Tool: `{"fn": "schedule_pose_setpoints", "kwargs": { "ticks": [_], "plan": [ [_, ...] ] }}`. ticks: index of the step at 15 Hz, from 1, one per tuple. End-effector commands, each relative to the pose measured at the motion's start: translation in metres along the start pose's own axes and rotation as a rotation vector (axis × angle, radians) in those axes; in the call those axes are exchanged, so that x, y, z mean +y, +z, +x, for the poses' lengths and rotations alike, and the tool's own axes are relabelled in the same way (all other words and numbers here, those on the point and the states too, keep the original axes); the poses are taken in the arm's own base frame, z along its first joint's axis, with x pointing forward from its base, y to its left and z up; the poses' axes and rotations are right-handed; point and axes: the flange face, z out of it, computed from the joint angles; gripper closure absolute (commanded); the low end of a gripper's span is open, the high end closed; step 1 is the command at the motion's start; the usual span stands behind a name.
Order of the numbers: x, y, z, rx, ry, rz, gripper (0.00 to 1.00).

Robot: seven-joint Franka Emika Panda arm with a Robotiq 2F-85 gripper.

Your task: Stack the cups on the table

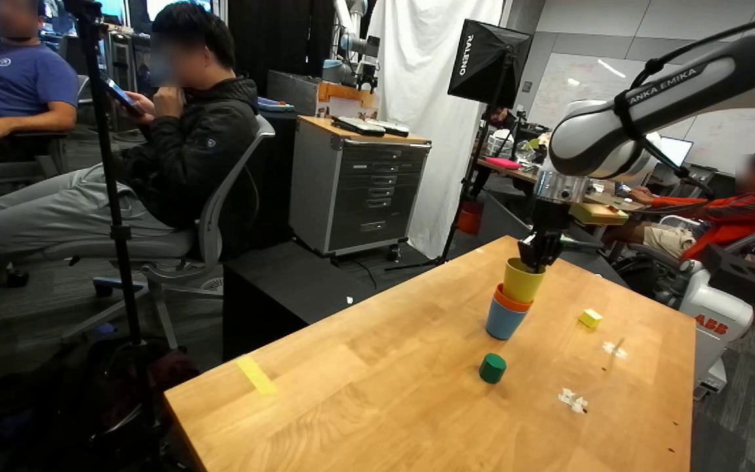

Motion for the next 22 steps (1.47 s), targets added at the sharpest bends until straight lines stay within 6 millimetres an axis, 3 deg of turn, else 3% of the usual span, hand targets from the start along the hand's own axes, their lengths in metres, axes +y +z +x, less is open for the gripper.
{"fn": "schedule_pose_setpoints", "kwargs": {
  "ticks": [1,6,10,12,13,15,19,21,22],
  "plan": [
    [0.002,0.002,0.009,0.009,-0.021,-0.002,0.99],
    [0.001,0.011,0.011,0.000,-0.026,-0.001,0.99],
    [0.000,0.013,0.013,-0.001,-0.029,-0.003,0.91],
    [0.000,0.014,0.013,-0.002,-0.029,-0.004,0.73],
    [0.000,0.014,0.014,-0.002,-0.028,-0.003,0.73],
    [0.000,0.013,0.014,0.000,-0.029,-0.002,0.56],
    [0.000,0.011,0.014,0.002,-0.031,-0.002,0.35],
    [-0.004,0.006,0.013,-0.004,-0.041,-0.002,0.35],
    [-0.007,0.003,0.011,-0.003,-0.052,-0.005,0.27]
  ]
}}
